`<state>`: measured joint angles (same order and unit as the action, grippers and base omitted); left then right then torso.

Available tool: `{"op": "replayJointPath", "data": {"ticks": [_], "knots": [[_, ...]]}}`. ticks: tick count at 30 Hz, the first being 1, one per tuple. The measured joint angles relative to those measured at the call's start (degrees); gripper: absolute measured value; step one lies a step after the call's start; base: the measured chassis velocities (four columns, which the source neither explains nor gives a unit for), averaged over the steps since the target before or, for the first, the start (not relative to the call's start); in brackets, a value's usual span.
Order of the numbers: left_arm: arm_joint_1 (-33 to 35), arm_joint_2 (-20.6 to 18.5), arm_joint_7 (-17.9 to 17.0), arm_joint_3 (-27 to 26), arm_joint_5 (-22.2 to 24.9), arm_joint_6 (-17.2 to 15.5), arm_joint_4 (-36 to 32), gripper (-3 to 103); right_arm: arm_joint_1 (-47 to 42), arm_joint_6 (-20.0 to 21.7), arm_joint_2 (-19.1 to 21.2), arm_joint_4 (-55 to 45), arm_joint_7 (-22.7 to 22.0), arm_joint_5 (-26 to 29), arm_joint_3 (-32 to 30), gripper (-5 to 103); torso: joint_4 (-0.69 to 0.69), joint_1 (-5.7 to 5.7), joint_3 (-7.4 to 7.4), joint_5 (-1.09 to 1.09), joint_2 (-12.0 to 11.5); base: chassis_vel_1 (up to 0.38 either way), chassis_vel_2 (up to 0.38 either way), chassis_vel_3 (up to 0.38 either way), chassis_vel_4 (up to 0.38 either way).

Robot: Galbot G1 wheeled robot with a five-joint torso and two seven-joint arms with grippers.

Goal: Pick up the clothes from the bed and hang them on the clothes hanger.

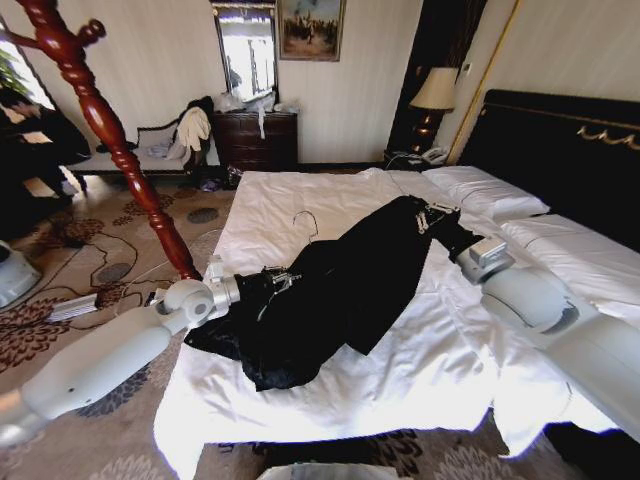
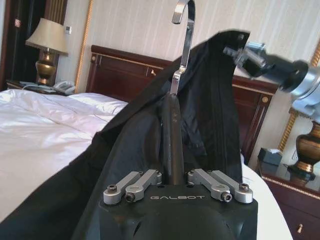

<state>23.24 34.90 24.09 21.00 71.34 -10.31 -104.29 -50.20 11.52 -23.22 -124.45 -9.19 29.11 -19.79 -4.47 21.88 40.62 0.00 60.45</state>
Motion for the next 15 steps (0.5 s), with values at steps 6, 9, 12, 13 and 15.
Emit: {"op": "replayJointPath", "data": {"ticks": [6, 9, 12, 13, 15], "knots": [[-1.9, 1.7, -1.3, 2.4, -0.5, -0.6, -0.1, 16, 0.1, 0.3, 0.1, -0.3, -0.1, 0.4, 0.1, 0, 0.0, 0.0, 0.0, -0.01, 0.0, 0.0, 0.0, 0.0, 0.0], [-3.7, 1.9, -1.4, 4.7, -0.5, -0.9, -0.8, 16, 0.3, 0.3, -0.3, 0.3, -0.3, 0.5, 0.5, 0, 0.0, 0.0, 0.0, 0.01, 0.0, 0.0, 0.0, 0.0, 0.0], [-5.0, 2.1, -1.5, 6.2, -0.6, -1.0, -1.1, 16, 0.5, 0.3, -0.6, 0.4, -0.4, 0.5, 0.7, 0, 0.0, 0.0, 0.0, 0.02, 0.0, 0.0, 0.0, 0.0, 0.0], [-6.0, 2.5, -1.9, 7.1, -0.6, -1.2, -0.8, 16, 0.5, 0.3, -0.7, 0.3, -0.4, 0.7, 0.7, 0, 0.01, 0.0, 0.0, 0.01, 0.0, 0.0, 0.0, 0.0, 0.0], [-7.3, 3.5, -3.0, 8.1, -0.9, -1.3, 0.5, 16, 0.4, 0.4, -0.9, -0.1, -0.4, 0.9, 0.7, 0, 0.0, 0.0, 0.0, 0.0, 0.0, 0.0, 0.0, 0.0, 0.0]]}}
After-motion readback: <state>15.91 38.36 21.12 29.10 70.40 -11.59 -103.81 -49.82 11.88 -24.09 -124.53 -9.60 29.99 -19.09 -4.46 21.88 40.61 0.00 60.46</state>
